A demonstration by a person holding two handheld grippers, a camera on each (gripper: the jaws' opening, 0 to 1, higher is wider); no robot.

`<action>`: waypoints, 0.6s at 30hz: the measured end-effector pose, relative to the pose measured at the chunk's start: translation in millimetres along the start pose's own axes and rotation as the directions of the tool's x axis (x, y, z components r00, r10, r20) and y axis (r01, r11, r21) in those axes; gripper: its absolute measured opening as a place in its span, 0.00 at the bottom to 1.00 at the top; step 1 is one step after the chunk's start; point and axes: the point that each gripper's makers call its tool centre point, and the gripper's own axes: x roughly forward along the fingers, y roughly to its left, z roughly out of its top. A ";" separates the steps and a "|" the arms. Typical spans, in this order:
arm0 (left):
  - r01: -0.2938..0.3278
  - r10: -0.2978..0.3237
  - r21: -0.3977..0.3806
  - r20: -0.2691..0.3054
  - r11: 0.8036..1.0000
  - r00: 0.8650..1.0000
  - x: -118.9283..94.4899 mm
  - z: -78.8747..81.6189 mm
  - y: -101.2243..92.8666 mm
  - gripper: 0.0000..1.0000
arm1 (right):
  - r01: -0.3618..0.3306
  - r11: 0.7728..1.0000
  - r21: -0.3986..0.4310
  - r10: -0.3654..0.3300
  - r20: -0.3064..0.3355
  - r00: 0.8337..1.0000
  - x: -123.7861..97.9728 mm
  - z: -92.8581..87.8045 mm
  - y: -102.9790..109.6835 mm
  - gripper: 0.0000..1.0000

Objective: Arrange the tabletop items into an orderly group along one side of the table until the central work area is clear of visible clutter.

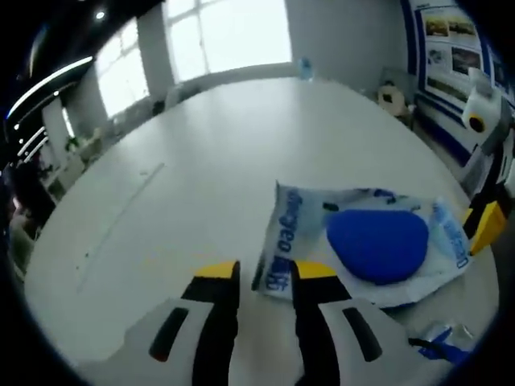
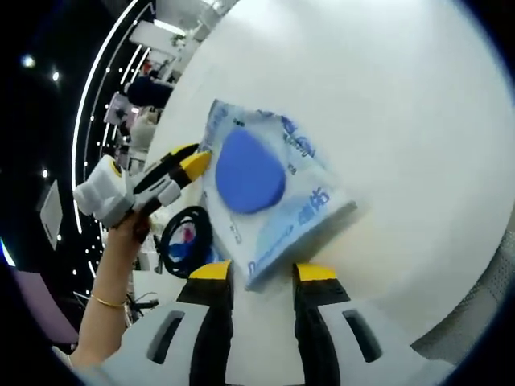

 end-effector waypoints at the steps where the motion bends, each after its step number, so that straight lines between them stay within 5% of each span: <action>1: 0.004 -0.004 0.005 -0.004 1.000 1.000 0.2 -0.1 -0.9 0.19 | -0.003 1.000 0.001 0.003 -0.001 1.000 0.3 -0.1 0.5 0.28; 4: -0.002 0.004 0.039 -0.041 0.999 0.999 1.1 -2.5 -4.2 0.14 | -0.001 1.000 0.008 0.001 -0.006 1.000 2.3 -2.6 0.0 0.25; 13: -0.007 0.007 -0.003 -0.045 1.000 0.999 1.6 -4.3 -3.8 0.06 | -0.015 0.996 0.082 0.017 -0.025 1.000 6.3 -8.9 -2.3 0.14; 18: -0.024 0.027 0.048 -0.052 0.999 0.998 2.3 -5.1 -2.5 0.02 | -0.012 0.993 0.120 0.016 -0.032 0.999 7.3 -11.0 -2.7 0.10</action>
